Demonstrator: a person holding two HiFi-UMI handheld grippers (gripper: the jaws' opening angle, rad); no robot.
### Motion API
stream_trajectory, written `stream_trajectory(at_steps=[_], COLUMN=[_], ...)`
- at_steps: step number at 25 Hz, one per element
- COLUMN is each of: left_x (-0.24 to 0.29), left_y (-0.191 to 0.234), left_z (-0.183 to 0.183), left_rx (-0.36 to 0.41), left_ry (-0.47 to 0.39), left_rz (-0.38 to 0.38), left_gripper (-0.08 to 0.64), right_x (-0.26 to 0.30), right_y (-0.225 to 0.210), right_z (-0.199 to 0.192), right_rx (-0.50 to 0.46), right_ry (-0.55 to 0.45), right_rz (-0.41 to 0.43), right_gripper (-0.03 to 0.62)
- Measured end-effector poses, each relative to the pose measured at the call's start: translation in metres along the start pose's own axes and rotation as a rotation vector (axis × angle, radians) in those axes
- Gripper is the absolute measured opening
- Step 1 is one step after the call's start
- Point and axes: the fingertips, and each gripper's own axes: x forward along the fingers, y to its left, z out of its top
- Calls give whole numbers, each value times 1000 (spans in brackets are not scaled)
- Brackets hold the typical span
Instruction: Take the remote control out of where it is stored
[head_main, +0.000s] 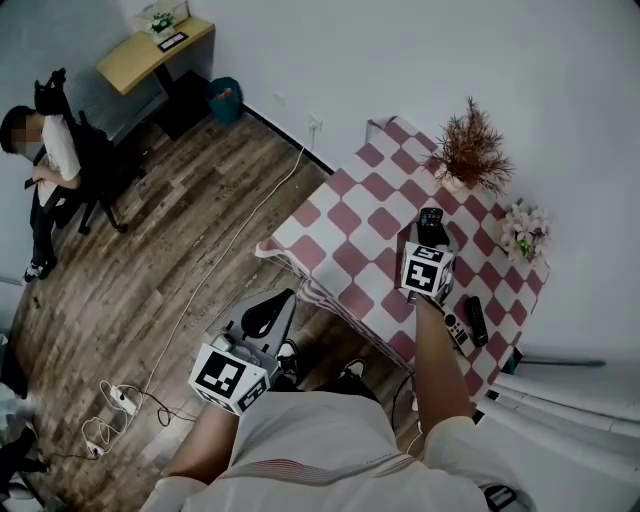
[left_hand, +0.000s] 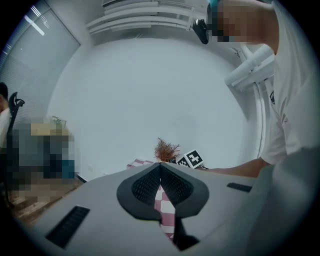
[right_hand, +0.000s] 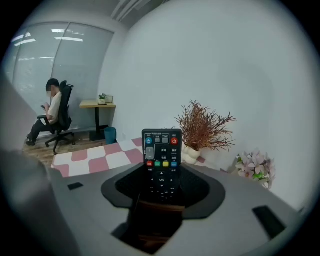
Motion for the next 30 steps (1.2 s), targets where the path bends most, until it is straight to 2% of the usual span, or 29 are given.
stream_trajectory(at_steps=[4,12,18,21,26,30], left_x=[6,18,27,35,48,59], left_y=[-4,-21,-43,-59,-83,-98], left_z=[-1,4,8,9,6,5], left_rx=[2,21,31,37,42,42], left_ry=[2,-1,-8,-12,-10,-11], left_rz=[-14,-53,-95,-125,-162,-178], left_gripper=[9,9,9,9,9,9], right_x=[-8,-55,-115,-139,-157,-146], right_y=[-1,-20,-43,-63,-102,-124], right_z=[3,43,84,93,78,42], right_rx=[29,51,150,183,156,67], right_ry=[-16,-190,-321,-356,-307,-155], right_rz=[10,7,101,142,165,204], right_gripper=[221,221,219,219,219,219])
